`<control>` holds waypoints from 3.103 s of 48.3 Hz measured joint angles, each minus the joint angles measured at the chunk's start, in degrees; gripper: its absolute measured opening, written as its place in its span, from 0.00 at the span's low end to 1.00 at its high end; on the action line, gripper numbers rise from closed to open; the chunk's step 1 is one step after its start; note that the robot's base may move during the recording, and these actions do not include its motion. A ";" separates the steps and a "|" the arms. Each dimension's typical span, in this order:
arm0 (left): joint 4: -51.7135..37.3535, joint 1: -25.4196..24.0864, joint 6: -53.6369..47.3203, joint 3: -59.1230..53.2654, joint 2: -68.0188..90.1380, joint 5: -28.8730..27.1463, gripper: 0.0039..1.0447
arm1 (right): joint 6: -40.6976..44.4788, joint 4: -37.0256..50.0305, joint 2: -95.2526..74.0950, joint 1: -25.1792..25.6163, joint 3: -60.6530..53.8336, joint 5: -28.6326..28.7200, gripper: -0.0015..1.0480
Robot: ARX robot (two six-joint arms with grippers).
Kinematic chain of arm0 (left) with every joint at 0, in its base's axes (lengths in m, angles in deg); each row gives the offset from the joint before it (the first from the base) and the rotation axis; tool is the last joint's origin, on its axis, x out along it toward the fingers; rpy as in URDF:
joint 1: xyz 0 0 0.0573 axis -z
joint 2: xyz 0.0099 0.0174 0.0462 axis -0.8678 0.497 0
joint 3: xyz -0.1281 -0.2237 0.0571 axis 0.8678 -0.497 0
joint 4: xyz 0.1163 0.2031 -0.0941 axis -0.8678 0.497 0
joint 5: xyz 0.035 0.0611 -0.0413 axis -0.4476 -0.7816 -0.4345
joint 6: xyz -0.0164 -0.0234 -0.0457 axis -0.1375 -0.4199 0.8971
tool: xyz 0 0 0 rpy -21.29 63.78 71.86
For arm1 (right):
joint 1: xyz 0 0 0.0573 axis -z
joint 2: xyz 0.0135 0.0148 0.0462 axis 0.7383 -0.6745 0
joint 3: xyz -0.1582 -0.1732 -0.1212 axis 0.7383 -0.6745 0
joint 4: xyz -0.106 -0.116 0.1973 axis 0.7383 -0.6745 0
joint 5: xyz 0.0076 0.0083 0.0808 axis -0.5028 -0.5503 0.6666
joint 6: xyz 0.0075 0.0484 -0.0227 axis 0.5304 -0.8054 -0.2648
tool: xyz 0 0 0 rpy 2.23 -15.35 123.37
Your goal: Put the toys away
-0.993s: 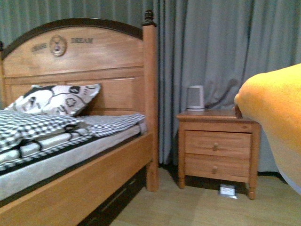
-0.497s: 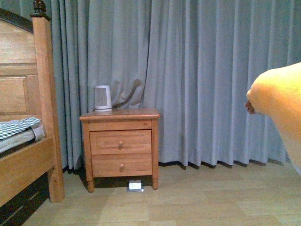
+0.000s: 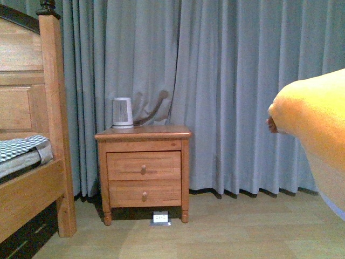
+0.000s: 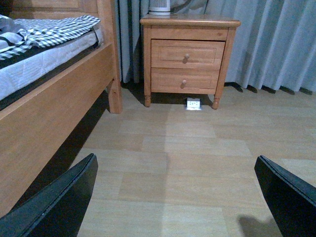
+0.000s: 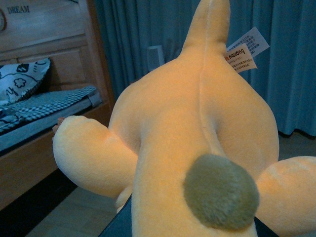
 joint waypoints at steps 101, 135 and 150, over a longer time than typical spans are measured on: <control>0.00 -0.04 0.02 0.00 0.00 -0.15 0.95 | -0.02 0.00 -0.33 -0.20 0.00 0.37 0.19; 0.00 -0.02 0.02 0.00 0.00 -0.02 0.95 | 0.00 0.00 -0.13 0.00 -0.02 -0.15 0.19; 0.00 -0.04 0.02 0.00 0.00 -0.02 0.95 | 0.00 0.00 -0.13 0.00 -0.02 -0.15 0.19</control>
